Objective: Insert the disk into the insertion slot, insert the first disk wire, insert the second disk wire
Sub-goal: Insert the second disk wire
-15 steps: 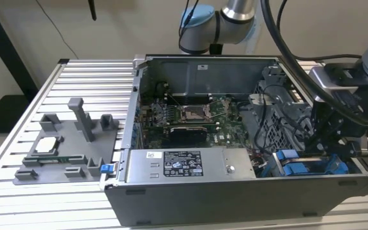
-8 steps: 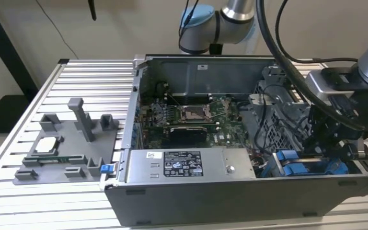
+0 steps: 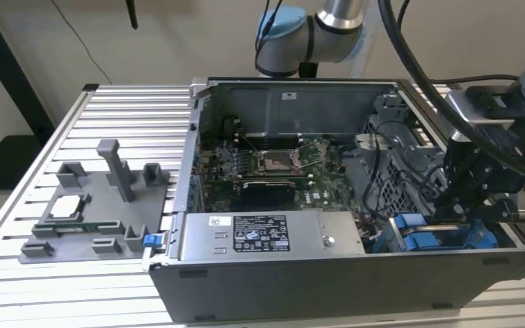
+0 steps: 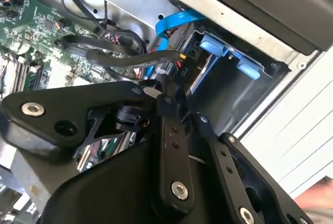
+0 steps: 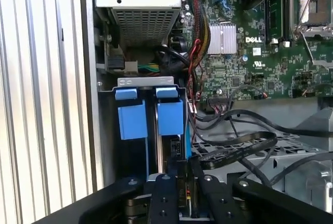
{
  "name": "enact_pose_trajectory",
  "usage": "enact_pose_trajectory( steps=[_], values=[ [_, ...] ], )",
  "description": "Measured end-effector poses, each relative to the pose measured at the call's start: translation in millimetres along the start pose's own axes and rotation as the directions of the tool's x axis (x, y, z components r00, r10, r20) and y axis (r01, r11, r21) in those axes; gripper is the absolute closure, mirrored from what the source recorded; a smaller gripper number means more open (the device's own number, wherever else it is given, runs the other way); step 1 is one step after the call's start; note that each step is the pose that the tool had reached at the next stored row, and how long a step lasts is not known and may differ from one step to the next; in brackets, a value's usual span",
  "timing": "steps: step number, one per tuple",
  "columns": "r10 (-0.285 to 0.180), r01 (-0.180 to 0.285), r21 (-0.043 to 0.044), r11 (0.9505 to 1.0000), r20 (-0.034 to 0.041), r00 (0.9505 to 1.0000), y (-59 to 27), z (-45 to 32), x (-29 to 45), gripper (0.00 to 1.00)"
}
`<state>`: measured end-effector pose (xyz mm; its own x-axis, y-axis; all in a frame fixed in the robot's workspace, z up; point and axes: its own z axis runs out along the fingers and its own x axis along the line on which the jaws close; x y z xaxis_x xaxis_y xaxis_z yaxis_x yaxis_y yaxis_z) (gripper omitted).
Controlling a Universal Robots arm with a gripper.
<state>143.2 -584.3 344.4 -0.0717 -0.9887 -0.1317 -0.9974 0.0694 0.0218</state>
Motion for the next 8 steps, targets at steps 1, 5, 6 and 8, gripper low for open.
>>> enact_pose_trajectory(
  steps=[1,5,6,8],
  values=[
    [0.0,0.0,-0.0012,1.0,-0.0005,1.0,0.1,-3.8,-0.5,0.0],
    [0.001,-0.001,-0.0043,1.0,-0.0008,1.0,0.4,-16.6,-2.2,0.0],
    [0.001,-0.001,-0.0045,1.0,-0.0008,1.0,0.4,-18.9,-2.5,0.0],
    [0.002,-0.002,-0.0045,1.0,-0.0006,1.0,0.5,-21.5,-2.8,0.0]
  ],
)
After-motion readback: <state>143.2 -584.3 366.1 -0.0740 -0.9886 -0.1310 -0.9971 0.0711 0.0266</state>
